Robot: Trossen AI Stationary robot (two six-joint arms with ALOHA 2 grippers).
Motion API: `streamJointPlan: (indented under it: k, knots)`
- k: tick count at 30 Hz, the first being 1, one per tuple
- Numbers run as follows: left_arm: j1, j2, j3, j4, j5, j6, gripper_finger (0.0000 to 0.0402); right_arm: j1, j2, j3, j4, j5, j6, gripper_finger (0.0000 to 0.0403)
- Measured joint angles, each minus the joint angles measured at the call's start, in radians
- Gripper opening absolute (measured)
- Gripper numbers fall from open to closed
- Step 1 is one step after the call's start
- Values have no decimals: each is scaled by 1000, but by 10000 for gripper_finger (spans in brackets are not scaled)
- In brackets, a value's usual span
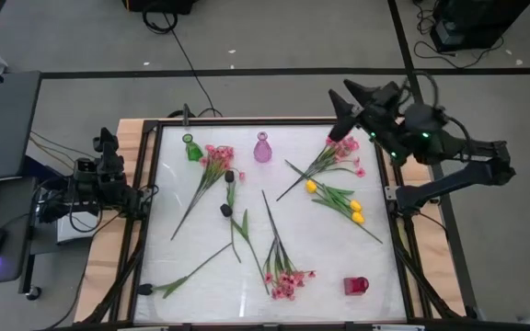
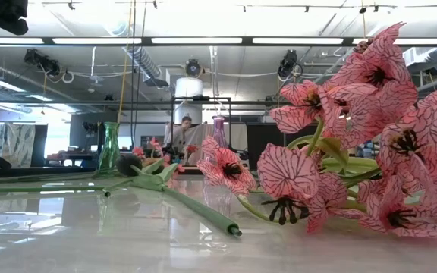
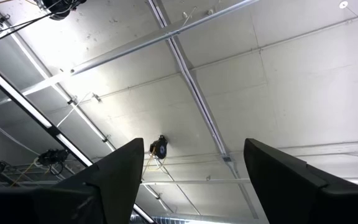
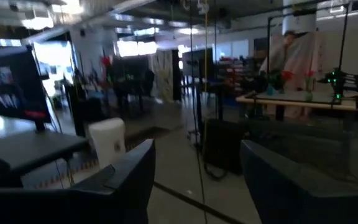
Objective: Sort flowers into vase by color
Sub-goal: Put the bottom yellow flower into the green vase
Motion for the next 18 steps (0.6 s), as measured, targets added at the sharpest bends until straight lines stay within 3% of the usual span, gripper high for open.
streamJointPlan:
  k: [18]
  knots:
    - [0,0,0,0,0,0,283,-222,283,376,-692,-363,276,242]
